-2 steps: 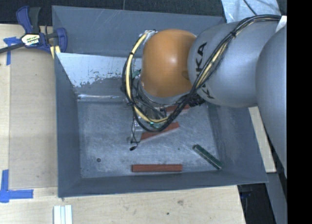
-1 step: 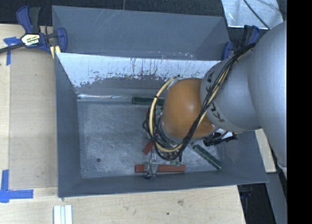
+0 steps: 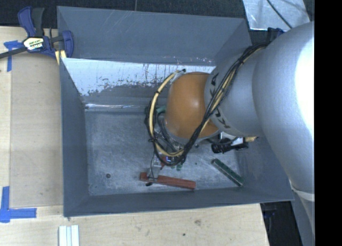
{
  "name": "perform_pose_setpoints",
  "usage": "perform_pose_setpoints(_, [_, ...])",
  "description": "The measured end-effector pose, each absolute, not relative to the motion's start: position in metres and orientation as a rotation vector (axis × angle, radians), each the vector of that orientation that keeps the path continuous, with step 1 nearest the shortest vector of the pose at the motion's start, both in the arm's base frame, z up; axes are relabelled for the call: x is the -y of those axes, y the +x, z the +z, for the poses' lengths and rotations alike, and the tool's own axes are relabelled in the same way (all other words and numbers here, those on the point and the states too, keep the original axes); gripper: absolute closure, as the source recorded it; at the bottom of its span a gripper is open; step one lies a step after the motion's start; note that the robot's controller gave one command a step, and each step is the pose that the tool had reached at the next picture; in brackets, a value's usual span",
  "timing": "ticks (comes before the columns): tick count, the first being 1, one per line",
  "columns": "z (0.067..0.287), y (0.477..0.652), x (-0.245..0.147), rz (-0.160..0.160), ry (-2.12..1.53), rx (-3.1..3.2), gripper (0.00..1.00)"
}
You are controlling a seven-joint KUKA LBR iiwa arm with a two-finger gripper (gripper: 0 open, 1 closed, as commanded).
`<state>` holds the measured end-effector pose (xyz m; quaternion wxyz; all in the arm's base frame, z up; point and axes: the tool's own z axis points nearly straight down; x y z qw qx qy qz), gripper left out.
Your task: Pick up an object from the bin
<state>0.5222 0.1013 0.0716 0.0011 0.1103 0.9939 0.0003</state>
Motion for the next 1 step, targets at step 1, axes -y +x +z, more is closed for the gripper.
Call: perform_pose_setpoints(1, [0.0714, 0.5088, -0.0588, 0.000, -0.060, -3.137, 0.00])
